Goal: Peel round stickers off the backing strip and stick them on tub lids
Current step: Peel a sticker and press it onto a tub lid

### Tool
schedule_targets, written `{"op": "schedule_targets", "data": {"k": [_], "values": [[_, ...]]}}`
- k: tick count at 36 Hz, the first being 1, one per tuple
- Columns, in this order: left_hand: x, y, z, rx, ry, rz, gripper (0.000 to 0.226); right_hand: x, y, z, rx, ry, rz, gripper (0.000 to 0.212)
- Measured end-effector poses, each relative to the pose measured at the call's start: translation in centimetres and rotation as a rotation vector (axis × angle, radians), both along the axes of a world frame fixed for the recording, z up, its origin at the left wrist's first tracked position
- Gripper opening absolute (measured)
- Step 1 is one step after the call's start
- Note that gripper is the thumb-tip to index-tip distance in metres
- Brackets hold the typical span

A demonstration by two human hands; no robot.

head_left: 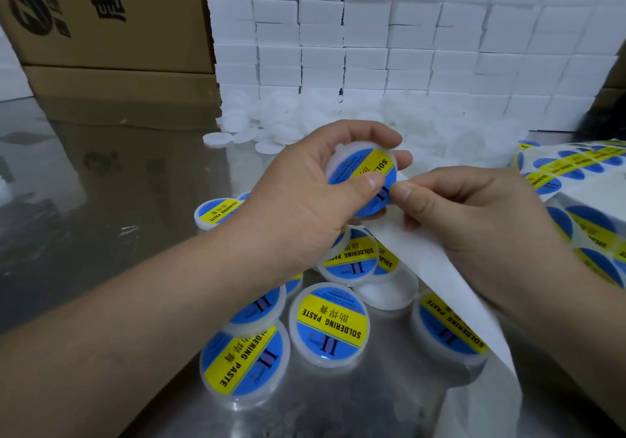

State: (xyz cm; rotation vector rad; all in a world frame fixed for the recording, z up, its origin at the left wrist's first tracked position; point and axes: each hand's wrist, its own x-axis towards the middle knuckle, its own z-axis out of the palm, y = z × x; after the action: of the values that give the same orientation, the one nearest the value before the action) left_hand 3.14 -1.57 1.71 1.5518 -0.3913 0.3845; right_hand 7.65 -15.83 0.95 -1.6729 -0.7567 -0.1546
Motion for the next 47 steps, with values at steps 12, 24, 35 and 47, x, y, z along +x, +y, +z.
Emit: {"op": "schedule_targets", "data": {"k": [12,24,35,47], "values": [[-0.3,0.2,1.2,-0.046,-0.018,0.311,0.004,0.8,-0.1,0.1,-0.007,0.121,-0.126,0.037],[-0.1,0.0,-0.6,0.404,-0.076,0.328,0.025,-0.1,0.0,-0.3,-0.061,0.058,0.123,0.037],[1.2,1.9,0.1,0.487,0.037,0.598,0.034,0.7,-0.2,-0.2,0.042,0.098,0.035,0.034],[3.0,3.7,-0.8,1.005,0.334,0.808,0.057,0.2,-0.2,-0.5,0.016,-0.094,0.016,0.042]]}}
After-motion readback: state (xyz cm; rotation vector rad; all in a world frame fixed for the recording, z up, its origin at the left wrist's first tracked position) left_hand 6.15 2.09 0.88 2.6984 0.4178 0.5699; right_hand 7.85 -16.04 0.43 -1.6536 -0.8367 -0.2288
